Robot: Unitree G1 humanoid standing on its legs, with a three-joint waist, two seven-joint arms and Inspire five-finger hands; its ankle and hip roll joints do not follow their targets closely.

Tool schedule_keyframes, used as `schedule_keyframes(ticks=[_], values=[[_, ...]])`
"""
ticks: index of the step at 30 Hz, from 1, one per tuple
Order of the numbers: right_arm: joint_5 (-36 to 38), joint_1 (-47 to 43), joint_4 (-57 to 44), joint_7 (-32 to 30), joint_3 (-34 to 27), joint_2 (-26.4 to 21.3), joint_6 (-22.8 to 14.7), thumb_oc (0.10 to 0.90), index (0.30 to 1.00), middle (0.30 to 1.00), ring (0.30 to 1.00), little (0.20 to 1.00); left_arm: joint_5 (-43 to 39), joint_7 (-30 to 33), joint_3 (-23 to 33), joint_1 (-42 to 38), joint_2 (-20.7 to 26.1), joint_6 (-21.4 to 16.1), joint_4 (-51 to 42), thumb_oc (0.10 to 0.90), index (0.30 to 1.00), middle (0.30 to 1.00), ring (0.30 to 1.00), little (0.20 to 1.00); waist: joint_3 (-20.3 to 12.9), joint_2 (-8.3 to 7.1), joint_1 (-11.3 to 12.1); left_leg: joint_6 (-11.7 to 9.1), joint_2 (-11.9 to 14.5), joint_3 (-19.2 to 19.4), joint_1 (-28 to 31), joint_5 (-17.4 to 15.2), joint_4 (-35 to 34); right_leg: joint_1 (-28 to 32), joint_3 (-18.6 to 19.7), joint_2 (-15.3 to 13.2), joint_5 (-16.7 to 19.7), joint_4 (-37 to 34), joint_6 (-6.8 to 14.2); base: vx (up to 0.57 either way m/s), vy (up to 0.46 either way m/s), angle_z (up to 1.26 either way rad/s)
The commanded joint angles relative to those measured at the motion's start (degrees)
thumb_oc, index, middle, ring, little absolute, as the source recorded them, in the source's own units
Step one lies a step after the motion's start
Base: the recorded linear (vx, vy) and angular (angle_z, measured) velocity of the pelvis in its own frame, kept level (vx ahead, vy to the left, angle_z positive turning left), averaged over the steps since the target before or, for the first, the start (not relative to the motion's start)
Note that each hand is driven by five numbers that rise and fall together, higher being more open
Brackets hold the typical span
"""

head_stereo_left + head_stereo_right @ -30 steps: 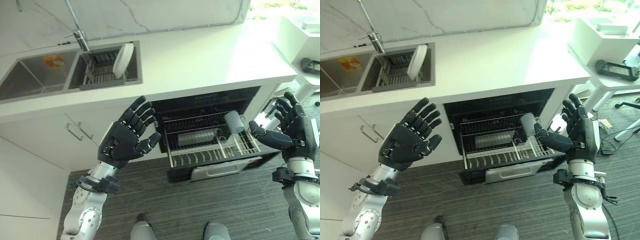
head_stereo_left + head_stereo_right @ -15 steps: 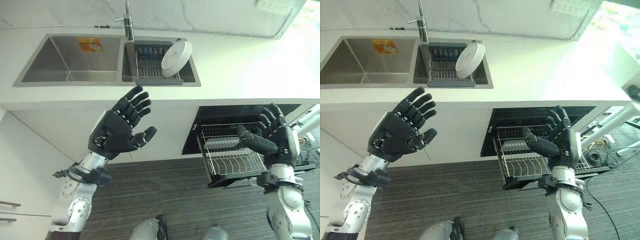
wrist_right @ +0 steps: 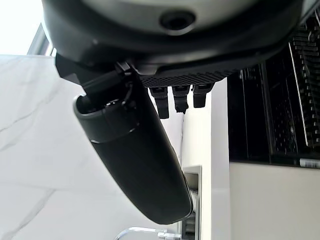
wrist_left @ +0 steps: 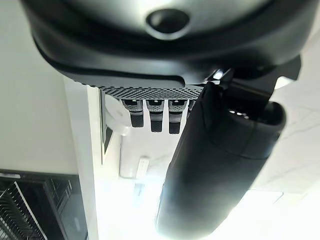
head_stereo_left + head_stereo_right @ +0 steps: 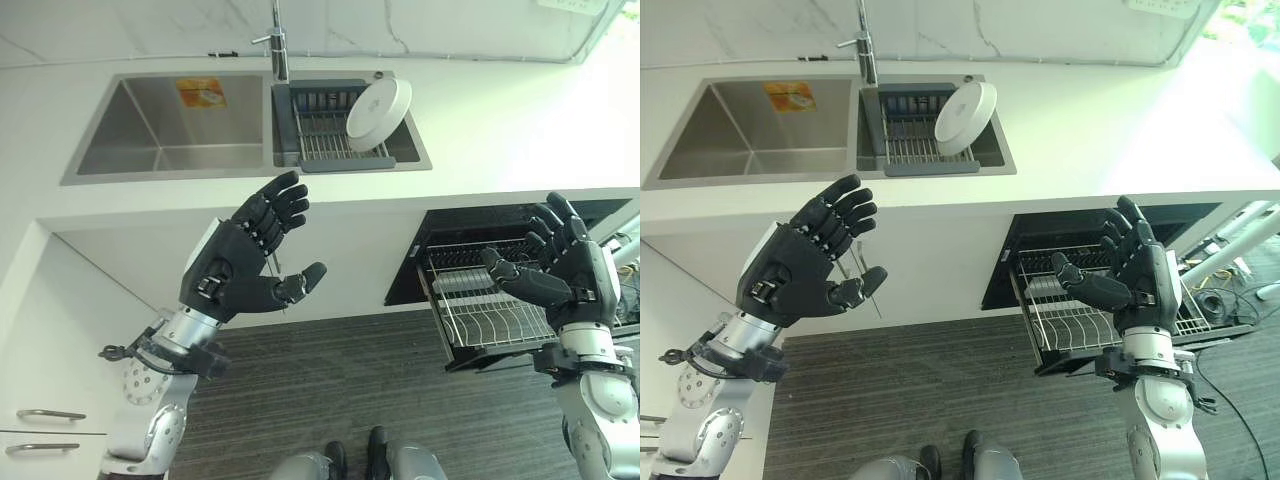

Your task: Place the dishes in the dishwasher.

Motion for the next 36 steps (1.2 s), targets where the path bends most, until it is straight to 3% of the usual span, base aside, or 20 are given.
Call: schedule_keyframes(ticks=[1,5,6,7,9,11,14,19,25,31,36], values=[[0.59,-6.45,-5.08,-0.72,-2.93,-4.08,-6.38,0.800,0.900,0.900,0.900,0.900,-2.06,1.48,0.62,-3.46,0.08,-7.37,-6.61,0.800,0.900,0.900,0.900,0.900,-4.77,-0.74,-0.86,-8.58,8.33,0.74,0.29,-2.72,2.07,4.75,-0.35,-0.06,-1.16,-4.68,3.59,0.13,-0.234,0.13],[1.55,-6.94,-5.15,-0.10,-2.92,-4.82,-6.33,0.800,0.900,0.900,0.900,0.900,-1.97,2.60,0.41,-3.80,-0.28,-8.37,-6.60,0.800,0.900,0.900,0.900,0.900,-3.67,-1.27,-0.98,-9.63,8.14,0.95,1.94,-1.25,2.07,5.73,-0.21,-0.19,-1.38,-4.68,2.45,0.09,-0.197,0.05],[1.70,-7.01,-5.16,0.27,-2.78,-4.92,-6.43,0.800,0.900,0.900,0.900,0.900,-2.10,2.89,0.22,-3.93,-0.43,-8.86,-6.52,0.800,0.900,0.900,0.900,0.900,-3.24,-1.61,-0.76,-10.09,7.70,0.87,2.31,0.25,2.07,6.05,-0.06,-0.40,-1.37,-4.68,2.15,0.14,-0.296,-0.02],[1.51,-7.14,-5.29,1.25,-2.52,-4.97,-6.71,0.800,0.900,0.900,0.900,0.900,-3.22,3.02,0.47,-3.64,-0.95,-9.90,-6.79,0.800,0.900,0.900,0.900,0.900,-1.91,-2.97,-0.20,-10.39,6.03,1.27,3.46,3.23,4.18,7.07,0.83,-1.35,-1.42,-4.68,1.39,0.12,-0.253,-0.05],[0.55,-7.12,-5.89,1.17,-2.15,-4.37,-6.69,0.800,0.900,0.900,0.900,0.900,-4.12,2.70,0.59,-3.84,-1.85,-10.31,-6.99,0.800,0.900,0.900,0.900,0.900,-1.14,-3.03,-0.01,-10.59,6.22,1.54,2.08,3.52,6.01,7.58,0.76,-1.26,-1.17,-4.68,1.42,0.08,-0.185,-0.09],[-0.10,-7.88,-5.85,0.62,-1.37,-3.88,-6.54,0.800,0.900,0.900,0.900,0.900,-4.02,2.81,0.42,-4.16,-2.22,-10.96,-6.89,0.800,0.900,0.900,0.900,0.900,-0.92,-2.85,0.24,-10.29,6.42,1.95,2.00,3.24,2.17,7.86,0.42,-1.24,-1.33,-4.68,1.80,0.06,-0.070,-0.07],[-0.79,-8.63,-5.74,0.34,-0.02,-3.24,-6.72,0.800,0.900,0.900,0.900,0.900,-3.71,3.06,0.41,-3.41,-2.52,-12.26,-7.09,0.800,0.900,0.900,0.900,0.900,-0.96,-0.74,0.24,-11.10,9.12,1.64,-1.95,1.96,2.07,8.40,0.22,0.81,-2.52,-4.68,2.17,0.06,0.026,0.16],[-0.70,-7.96,-6.38,1.94,0.70,-3.76,-6.74,0.800,0.900,0.900,0.900,0.900,-3.21,4.95,0.91,-1.97,-3.94,-15.08,-6.79,0.800,0.900,0.900,0.900,0.900,-1.07,2.80,1.28,-15.41,12.14,-4.79,-14.28,8.96,2.07,10.84,3.99,6.28,-6.46,-4.68,0.73,0.26,0.114,-0.29],[0.79,-5.32,-7.51,3.41,-0.89,-3.48,-7.09,0.800,0.900,0.900,0.900,0.900,-3.29,4.81,2.15,-1.07,-3.61,-14.50,-7.47,0.800,0.900,0.900,0.900,0.900,-1.27,2.39,1.17,-13.54,12.27,-3.17,-11.51,6.03,2.07,12.95,3.10,4.39,-6.74,-4.68,1.71,0.25,0.144,-0.39],[-1.08,-4.41,-8.50,-1.35,-1.73,-1.82,-8.16,0.800,0.900,0.900,0.900,0.900,-3.63,0.92,2.03,-3.55,-1.93,-14.56,-8.63,0.800,0.900,0.900,0.900,0.900,-3.72,0.40,2.54,-10.64,9.42,-3.98,-9.17,2.69,2.07,14.42,-0.35,0.40,-6.24,-4.68,4.22,0.22,0.139,0.26],[-1.44,-5.16,-8.94,-2.48,-1.68,-0.78,-8.70,0.800,0.900,0.900,0.900,0.900,-2.23,0.43,2.25,-5.35,-0.77,-14.84,-9.99,0.800,0.900,0.900,0.900,0.900,-4.59,-0.17,3.24,-9.25,7.86,-4.97,-8.45,1.55,2.07,14.45,-1.72,-1.32,-5.38,-4.68,5.44,0.13,0.114,0.10]])
